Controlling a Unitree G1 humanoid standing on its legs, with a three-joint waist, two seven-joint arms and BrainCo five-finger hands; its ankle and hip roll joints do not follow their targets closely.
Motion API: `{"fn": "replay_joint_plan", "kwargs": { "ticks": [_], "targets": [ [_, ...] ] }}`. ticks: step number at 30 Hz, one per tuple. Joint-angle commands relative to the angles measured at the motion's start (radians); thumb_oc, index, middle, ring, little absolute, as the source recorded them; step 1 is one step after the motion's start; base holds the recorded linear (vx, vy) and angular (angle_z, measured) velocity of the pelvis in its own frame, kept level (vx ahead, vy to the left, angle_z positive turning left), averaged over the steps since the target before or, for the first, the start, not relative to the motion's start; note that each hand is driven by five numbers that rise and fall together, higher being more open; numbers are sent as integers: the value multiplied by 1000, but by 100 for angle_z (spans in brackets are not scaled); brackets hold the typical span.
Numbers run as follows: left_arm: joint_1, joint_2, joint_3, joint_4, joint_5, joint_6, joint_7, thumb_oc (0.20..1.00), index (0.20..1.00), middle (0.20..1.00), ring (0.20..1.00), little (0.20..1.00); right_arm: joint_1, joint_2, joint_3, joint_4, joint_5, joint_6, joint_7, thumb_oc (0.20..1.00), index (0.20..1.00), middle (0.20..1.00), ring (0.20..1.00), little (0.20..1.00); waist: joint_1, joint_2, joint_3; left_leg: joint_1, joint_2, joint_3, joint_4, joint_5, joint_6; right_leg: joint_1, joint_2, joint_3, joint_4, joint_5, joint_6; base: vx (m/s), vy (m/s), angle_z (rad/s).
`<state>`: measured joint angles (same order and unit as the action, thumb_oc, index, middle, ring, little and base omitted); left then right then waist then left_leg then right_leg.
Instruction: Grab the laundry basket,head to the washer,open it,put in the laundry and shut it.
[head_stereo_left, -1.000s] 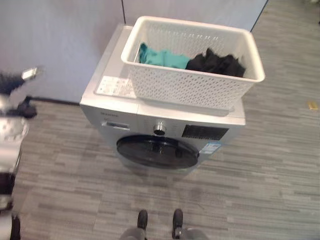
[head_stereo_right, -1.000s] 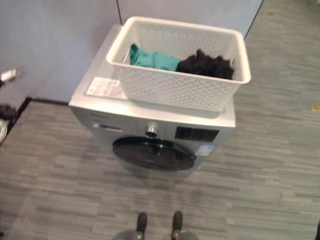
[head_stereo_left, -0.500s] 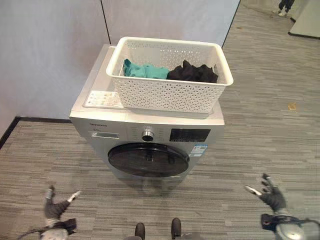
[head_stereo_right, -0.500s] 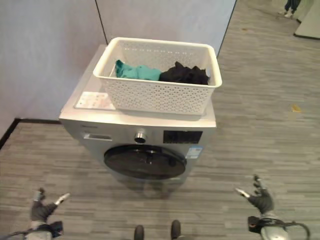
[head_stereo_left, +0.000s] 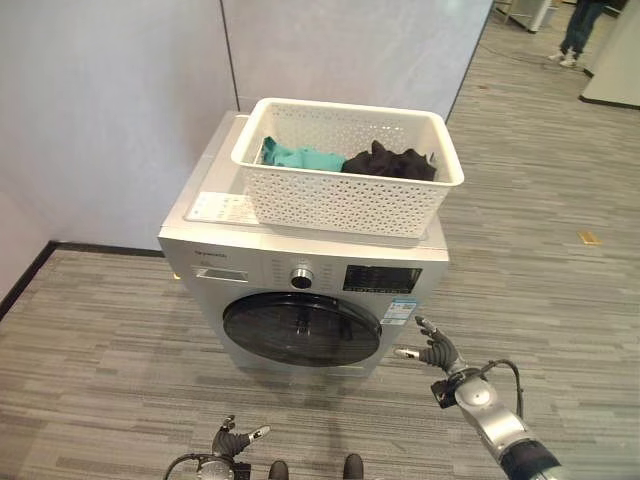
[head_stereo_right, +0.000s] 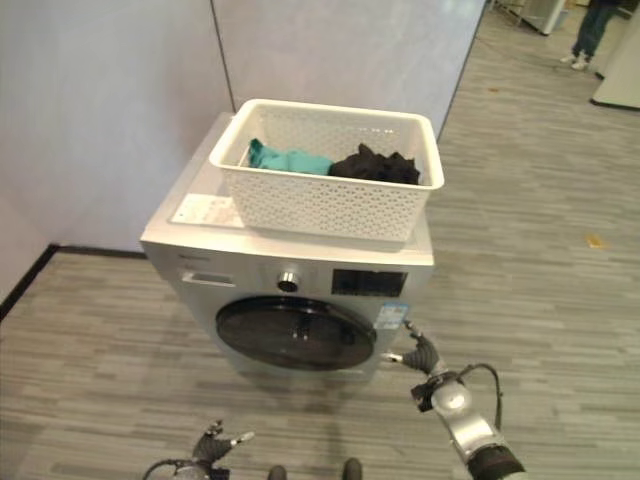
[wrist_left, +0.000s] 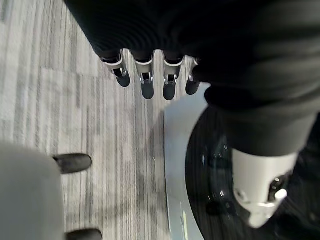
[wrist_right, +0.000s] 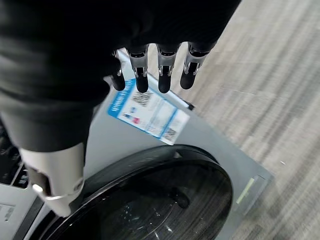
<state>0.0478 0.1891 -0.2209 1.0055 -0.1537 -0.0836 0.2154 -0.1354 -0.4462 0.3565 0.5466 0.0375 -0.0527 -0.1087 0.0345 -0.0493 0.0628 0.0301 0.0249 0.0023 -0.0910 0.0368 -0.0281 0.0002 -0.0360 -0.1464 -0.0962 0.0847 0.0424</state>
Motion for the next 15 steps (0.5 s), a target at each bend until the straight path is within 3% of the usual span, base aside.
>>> {"fn": "replay_joint_plan", "kwargs": {
  "ticks": [1,4,5,6,7,9,10,11,12,13,14,15],
  "targets": [
    [-56,2,-54,12,38,-29,22,1000,1000,1000,1000,1000,-50,-67,29,-33,-113,-33,-49,1000,1000,1000,1000,1000,31,-14,46,-60,114,-5,80,-44,-55,7,-60,-17,9,-90,67,-183,-179,8],
    [-66,2,-62,5,38,-30,24,1000,1000,1000,1000,1000,-50,-66,33,-32,-115,-33,-54,1000,1000,1000,1000,1000,30,-17,57,-86,123,-16,82,-21,-64,-3,-52,-23,9,-96,62,-186,-108,19],
    [-92,6,-78,-14,42,-35,38,1000,1000,1000,1000,1000,-42,-66,33,-43,-118,-32,-68,1000,1000,1000,1000,1000,29,-31,81,-148,134,-25,97,20,-78,-22,-50,-43,9,-98,57,-421,-168,23],
    [-120,4,-94,-26,55,-34,41,1000,1000,1000,1000,1000,-24,-61,28,-42,-123,-28,-80,1000,1000,1000,1000,1000,9,-48,94,-158,141,38,171,-37,-66,-48,-66,-80,9,-90,51,-426,-164,32],
    [-120,4,-94,-26,55,-34,41,1000,1000,1000,1000,1000,-25,-60,28,-42,-123,-28,-80,1000,1000,1000,1000,1000,7,-49,92,-164,140,36,173,-36,-65,-52,-68,-81,9,-88,51,-315,-100,55],
    [-131,1,-119,-35,91,-32,38,1000,1000,1000,1000,1000,2,-59,21,-41,-131,-23,-89,1000,1000,1000,1000,1000,-21,-55,95,-125,171,111,299,-83,-53,-71,-74,-113,16,-85,41,-186,-45,84],
    [-131,1,-120,-36,92,-32,38,1000,1000,1000,1000,1000,3,-60,20,-41,-131,-23,-88,1000,1000,1000,1000,1000,-20,-52,96,-127,174,111,306,-88,-53,-69,-71,-113,16,-85,41,-205,-26,82],
    [-128,0,-135,-49,115,-31,36,1000,1000,1000,1000,1000,27,-52,1,-28,-120,-16,-99,1000,1000,1000,1000,1000,-39,-52,92,-104,187,123,458,-102,-49,-87,-75,-139,16,-83,28,-171,6,71],
    [-130,3,-139,-52,128,-27,41,1000,1000,1000,1000,1000,31,-49,-8,-18,-124,-12,-108,1000,1000,1000,1000,1000,-51,-50,91,-96,186,110,528,-107,-49,-96,-77,-149,17,-78,25,-188,130,55],
    [-137,5,-151,-47,154,-26,40,1000,1000,1000,1000,1000,49,-39,-36,9,-120,-7,-123,1000,1000,1000,1000,1000,-80,-19,71,-12,195,102,489,-146,-68,-107,-61,-158,21,-82,39,-124,132,48],
    [-137,4,-152,-48,154,-26,41,1000,1000,1000,1000,1000,49,-41,-37,8,-120,-7,-124,1000,1000,1000,1000,1000,-81,-29,76,-13,185,112,479,-126,-61,-112,-74,-168,24,-69,33,-14,171,44],
    [-133,4,-153,-51,169,-23,42,1000,1000,1000,1000,1000,59,-40,-47,9,-124,-3,-121,1000,1000,1000,1000,1000,-93,-7,62,30,191,115,433,-168,-63,-112,-62,-162,23,-74,48,-88,131,48]
  ]
}}
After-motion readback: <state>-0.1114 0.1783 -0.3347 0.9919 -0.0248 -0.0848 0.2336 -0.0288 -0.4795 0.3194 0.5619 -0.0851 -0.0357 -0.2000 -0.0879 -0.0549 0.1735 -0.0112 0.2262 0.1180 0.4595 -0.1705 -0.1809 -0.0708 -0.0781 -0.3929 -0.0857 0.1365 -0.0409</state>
